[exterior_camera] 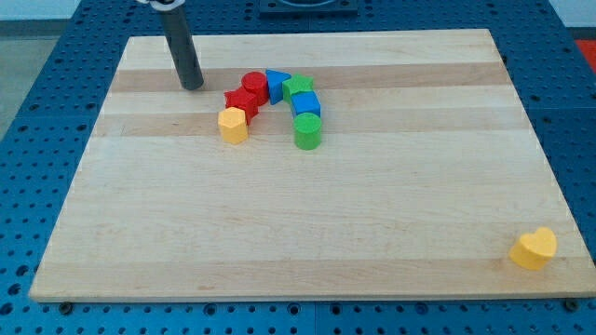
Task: Adjust the yellow hexagon slightly
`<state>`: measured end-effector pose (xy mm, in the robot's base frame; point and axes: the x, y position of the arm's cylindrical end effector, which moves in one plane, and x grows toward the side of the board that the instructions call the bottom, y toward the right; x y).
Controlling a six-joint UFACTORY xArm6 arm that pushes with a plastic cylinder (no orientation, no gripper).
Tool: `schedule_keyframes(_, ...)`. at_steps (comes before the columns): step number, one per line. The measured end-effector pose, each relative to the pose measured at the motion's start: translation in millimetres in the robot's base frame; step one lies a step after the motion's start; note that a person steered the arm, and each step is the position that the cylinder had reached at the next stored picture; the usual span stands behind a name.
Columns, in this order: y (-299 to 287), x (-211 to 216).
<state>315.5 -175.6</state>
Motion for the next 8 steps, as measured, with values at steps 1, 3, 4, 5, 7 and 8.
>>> schedule_keyframes(1, 0.0, 24.6)
schedule_keyframes(3, 0.0, 69.6)
schedule_keyframes(4, 0.4, 79.3)
schedule_keyframes(5, 8.9, 83.2)
schedule_keyframes(7, 17.5, 88.3)
schedule_keyframes(8, 21.7, 88.3)
